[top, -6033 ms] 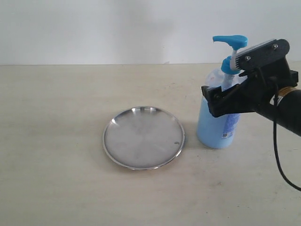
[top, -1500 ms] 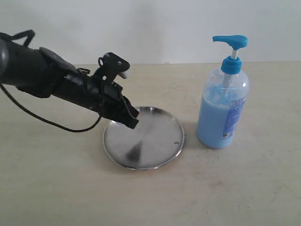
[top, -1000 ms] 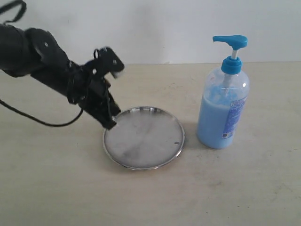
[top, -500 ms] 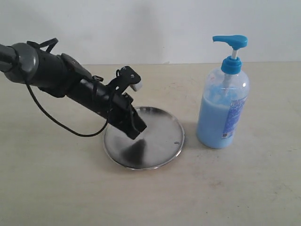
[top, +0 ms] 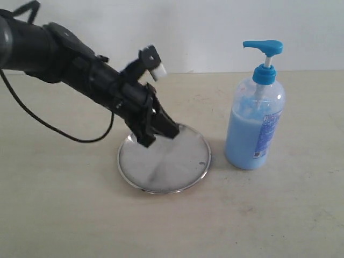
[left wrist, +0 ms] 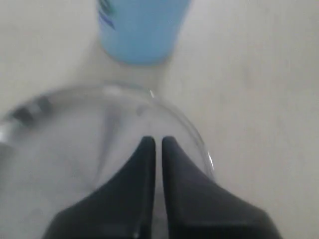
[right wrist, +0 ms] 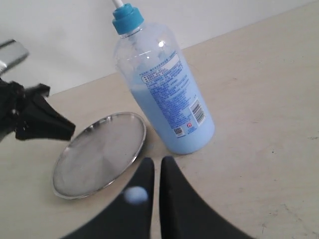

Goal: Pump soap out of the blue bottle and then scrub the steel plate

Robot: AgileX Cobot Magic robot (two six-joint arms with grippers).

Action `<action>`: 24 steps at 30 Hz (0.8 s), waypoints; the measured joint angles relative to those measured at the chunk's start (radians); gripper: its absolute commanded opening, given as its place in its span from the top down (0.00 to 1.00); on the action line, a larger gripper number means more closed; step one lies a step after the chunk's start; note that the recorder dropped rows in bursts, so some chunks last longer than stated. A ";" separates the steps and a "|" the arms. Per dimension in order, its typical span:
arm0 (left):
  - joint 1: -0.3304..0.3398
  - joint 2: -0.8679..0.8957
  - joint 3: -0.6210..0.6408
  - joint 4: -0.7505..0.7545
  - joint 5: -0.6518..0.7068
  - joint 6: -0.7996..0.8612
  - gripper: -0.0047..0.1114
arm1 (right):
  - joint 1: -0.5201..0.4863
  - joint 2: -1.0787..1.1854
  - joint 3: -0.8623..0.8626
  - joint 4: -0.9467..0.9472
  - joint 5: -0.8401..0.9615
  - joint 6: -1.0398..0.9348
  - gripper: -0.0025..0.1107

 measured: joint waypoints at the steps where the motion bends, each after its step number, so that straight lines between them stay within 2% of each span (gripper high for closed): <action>1: -0.015 0.037 0.000 0.122 -0.002 -0.089 0.93 | 0.000 0.000 0.000 0.000 0.000 0.000 0.97; 2: -0.015 0.047 0.000 0.175 -0.022 -0.132 0.93 | 0.000 0.000 0.000 0.000 0.000 0.000 0.97; 3: 0.001 0.056 0.006 0.288 -0.094 -0.237 0.93 | 0.000 0.000 0.000 0.000 0.000 0.000 0.97; 5: 0.046 0.023 0.006 0.329 -0.204 -0.322 0.93 | 0.004 0.000 0.000 0.000 0.000 0.000 0.97; 9: 0.107 -0.146 0.033 0.356 -0.272 -0.341 0.93 | 0.067 0.000 0.000 0.000 0.000 0.000 0.97; 11: 0.130 -0.285 0.115 0.357 -0.297 -0.342 0.93 | 0.110 0.000 0.000 0.000 0.000 0.000 0.97; 13: 0.169 -0.470 0.270 0.362 -0.414 -0.343 0.93 | 0.140 0.000 0.000 0.000 0.000 0.000 0.97; 15: 0.196 -0.653 0.463 0.354 -0.606 -0.344 0.93 | 0.147 0.000 0.000 0.000 0.000 0.000 0.97; 16: 0.200 -0.738 0.567 0.354 -0.754 -0.344 0.93 | 0.149 0.000 0.000 0.000 0.000 0.000 0.97; 20: 0.206 -0.854 0.785 0.354 -0.972 -0.344 0.93 | 0.149 0.000 0.000 0.000 0.000 0.000 0.97; 24: 0.215 -0.883 0.929 0.357 -0.993 -0.345 0.93 | 0.149 0.000 0.000 -0.002 0.000 0.000 0.97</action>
